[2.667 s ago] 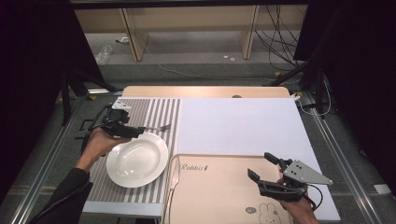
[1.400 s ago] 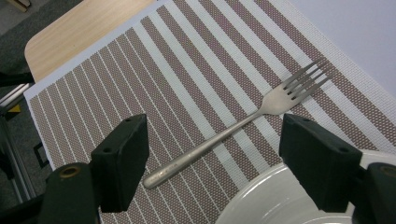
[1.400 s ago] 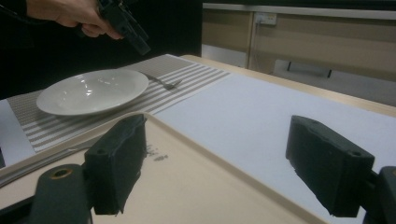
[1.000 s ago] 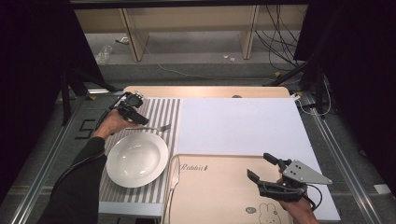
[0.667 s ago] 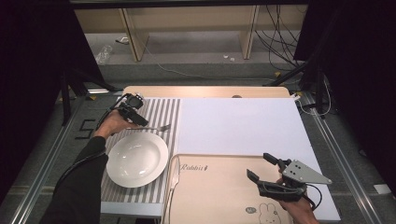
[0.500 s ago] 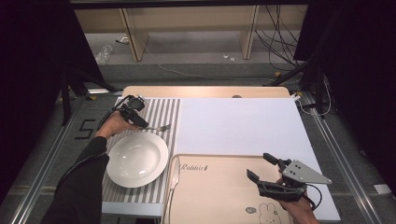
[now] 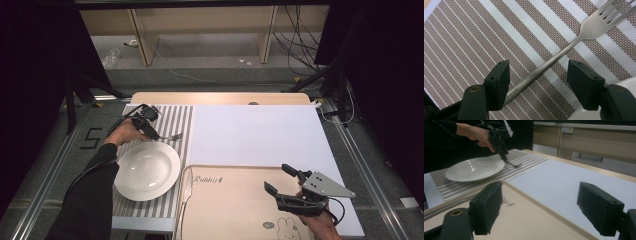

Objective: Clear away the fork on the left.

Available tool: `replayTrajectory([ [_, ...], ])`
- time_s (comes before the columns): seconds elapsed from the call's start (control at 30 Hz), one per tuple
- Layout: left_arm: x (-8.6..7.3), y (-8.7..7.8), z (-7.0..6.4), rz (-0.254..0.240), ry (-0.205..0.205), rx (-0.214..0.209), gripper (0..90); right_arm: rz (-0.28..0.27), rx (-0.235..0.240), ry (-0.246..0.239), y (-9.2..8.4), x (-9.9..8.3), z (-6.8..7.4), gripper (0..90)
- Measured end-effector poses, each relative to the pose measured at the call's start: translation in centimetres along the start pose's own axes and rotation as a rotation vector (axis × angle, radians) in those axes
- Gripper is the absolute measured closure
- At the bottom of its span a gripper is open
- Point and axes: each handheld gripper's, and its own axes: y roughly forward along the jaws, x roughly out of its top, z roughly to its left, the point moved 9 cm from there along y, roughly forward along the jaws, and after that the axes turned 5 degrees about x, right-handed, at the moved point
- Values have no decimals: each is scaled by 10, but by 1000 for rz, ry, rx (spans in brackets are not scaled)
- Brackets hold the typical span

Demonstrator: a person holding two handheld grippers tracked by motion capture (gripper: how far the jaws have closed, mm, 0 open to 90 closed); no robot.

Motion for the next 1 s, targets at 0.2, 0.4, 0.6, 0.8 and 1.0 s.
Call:
replayTrajectory([
  [0.2, 0, 5, 0, 9, -14, -30, 406, -4, 0, 0, 0, 0, 0, 212],
  [0.4, 2, 9, -3, 18, 4, -48, 454, -4, 1, -5, 0, 0, 0, 213],
  [0.6, 2, 11, -5, 23, 25, -58, 503, -7, 1, -6, 0, 1, 0, 213],
  [0.8, 2, 16, -7, 38, 34, -67, 527, -6, 1, -8, 0, 1, 1, 214],
  [1.0, 2, 16, -7, 51, 16, -84, 536, 1, 3, -8, 1, 0, 1, 214],
])
